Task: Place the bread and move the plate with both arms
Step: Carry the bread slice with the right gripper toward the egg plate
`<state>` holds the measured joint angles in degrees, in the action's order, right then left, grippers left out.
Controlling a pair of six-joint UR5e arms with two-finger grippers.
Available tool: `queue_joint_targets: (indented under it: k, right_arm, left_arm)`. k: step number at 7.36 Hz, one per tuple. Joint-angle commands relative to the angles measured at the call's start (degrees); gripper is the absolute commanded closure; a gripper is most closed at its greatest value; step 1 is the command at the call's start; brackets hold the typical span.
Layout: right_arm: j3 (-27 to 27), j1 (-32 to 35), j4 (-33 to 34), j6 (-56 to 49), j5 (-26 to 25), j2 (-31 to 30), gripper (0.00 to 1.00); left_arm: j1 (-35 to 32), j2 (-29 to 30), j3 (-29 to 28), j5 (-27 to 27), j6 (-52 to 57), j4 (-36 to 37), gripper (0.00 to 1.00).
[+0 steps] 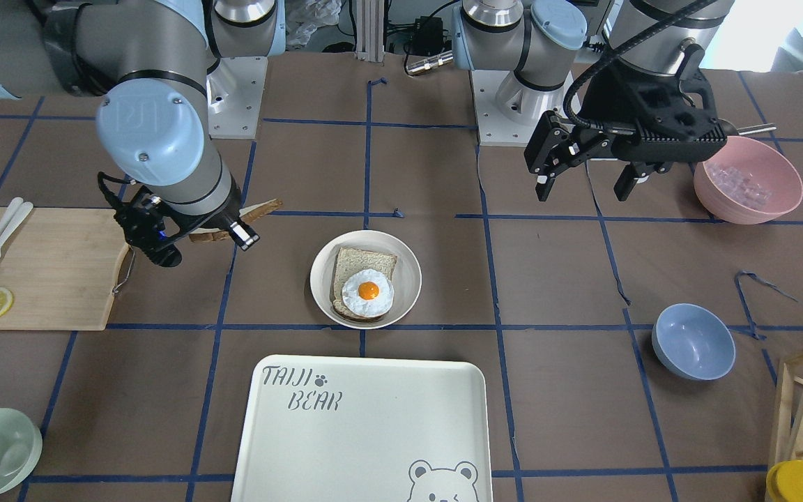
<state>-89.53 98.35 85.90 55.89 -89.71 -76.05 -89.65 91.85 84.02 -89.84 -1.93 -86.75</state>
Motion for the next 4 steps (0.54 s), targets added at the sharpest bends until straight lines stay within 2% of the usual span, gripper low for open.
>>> queue_joint_targets:
  k: [1,4]
  right_arm:
    - [0.41,6.04,2.24,9.54,2.78,1.34,1.0]
    - [0.5,10.54,9.08,16.16,5.07,4.66,1.0]
  left_arm:
    - [0.09,-0.09,0.0,-0.07,0.0,0.0,0.0]
    - [0.0,0.0,0.0,0.02,0.0,0.0,0.0]
